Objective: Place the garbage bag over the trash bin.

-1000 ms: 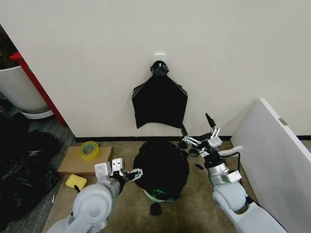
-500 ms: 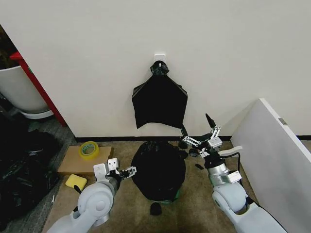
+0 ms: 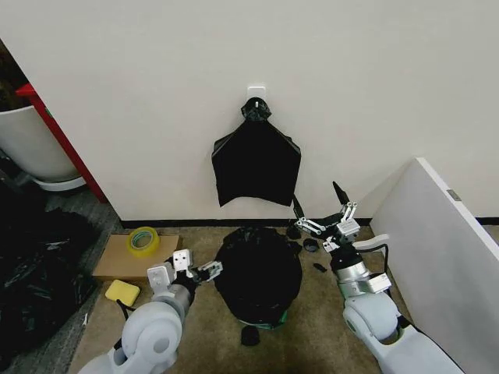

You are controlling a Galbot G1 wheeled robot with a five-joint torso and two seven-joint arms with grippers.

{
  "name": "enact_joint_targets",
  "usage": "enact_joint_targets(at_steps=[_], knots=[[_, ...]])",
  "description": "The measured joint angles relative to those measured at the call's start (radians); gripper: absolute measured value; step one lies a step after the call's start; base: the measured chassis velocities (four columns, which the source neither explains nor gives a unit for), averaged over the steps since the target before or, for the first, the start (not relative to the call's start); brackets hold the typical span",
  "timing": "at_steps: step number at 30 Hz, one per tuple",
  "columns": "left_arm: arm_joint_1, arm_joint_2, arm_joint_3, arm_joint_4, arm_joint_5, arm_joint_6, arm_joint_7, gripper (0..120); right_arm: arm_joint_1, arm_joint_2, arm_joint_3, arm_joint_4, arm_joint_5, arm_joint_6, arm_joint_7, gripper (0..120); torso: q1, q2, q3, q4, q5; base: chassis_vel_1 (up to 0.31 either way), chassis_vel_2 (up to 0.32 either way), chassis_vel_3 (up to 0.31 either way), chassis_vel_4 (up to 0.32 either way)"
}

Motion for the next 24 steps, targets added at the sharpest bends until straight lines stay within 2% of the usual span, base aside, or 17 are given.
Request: enact_joint_targets(at_steps=[6,12,14,16,18,20,21,22,23,24], knots=[[-0.006,-0.011,0.000,0.027,0.002,-0.031,0.017,100,-0.003,-0.002,0.000,0.002,0.000,-0.001,0.000,100,0.000,0.000,0.000,-0.0001,0.0001,0.000,0.000,0.000,0.000],[0.009,-0.010,0.012,-0.031,0.053,-0.075,0.067,100,-0.007,-0.002,0.007,0.003,0.001,-0.001,0.001,100,0.000,0.000,0.000,-0.0001,0.0000,0.000,0.000,0.000,0.000],[0.026,-0.004,0.011,-0.066,0.130,-0.130,0.112,100,-0.010,-0.002,0.014,0.007,0.007,-0.001,0.002,100,0.000,0.000,0.000,0.0000,0.0002,0.000,0.000,0.000,0.000],[0.054,-0.008,-0.015,-0.092,0.307,-0.262,0.196,100,-0.020,0.002,0.023,0.029,0.021,-0.038,0.032,100,0.000,0.000,0.000,-0.0001,0.0002,0.000,0.000,0.000,0.000],[0.067,-0.030,-0.073,-0.075,0.455,-0.360,0.245,100,-0.034,0.010,0.034,0.055,0.021,-0.119,0.107,100,0.000,0.000,0.000,0.0000,0.0002,0.000,0.000,0.000,0.000],[0.070,-0.036,-0.088,-0.069,0.484,-0.377,0.254,100,-0.037,0.011,0.037,0.062,0.022,-0.137,0.123,100,0.000,0.000,0.000,0.0000,0.0003,0.000,0.000,0.000,0.000],[0.078,-0.061,-0.135,-0.057,0.551,-0.420,0.280,100,-0.047,0.014,0.046,0.079,0.031,-0.187,0.161,100,0.000,0.000,0.000,-0.0003,0.0001,0.000,0.000,0.000,0.000],[0.082,-0.071,-0.153,-0.055,0.571,-0.437,0.291,100,-0.050,0.015,0.051,0.087,0.037,-0.208,0.176,100,0.000,0.000,0.000,-0.0003,-0.0001,0.000,0.000,0.000,0.000],[0.104,-0.113,-0.238,-0.057,0.622,-0.499,0.335,100,-0.059,0.018,0.069,0.107,0.064,-0.259,0.201,100,0.000,0.000,0.000,-0.0002,0.0002,0.000,0.000,0.000,0.000],[0.114,-0.132,-0.271,-0.066,0.625,-0.512,0.347,100,-0.062,0.020,0.083,0.110,0.077,-0.270,0.193,100,0.000,0.000,0.000,0.0000,0.0001,0.000,0.000,0.000,0.000]])
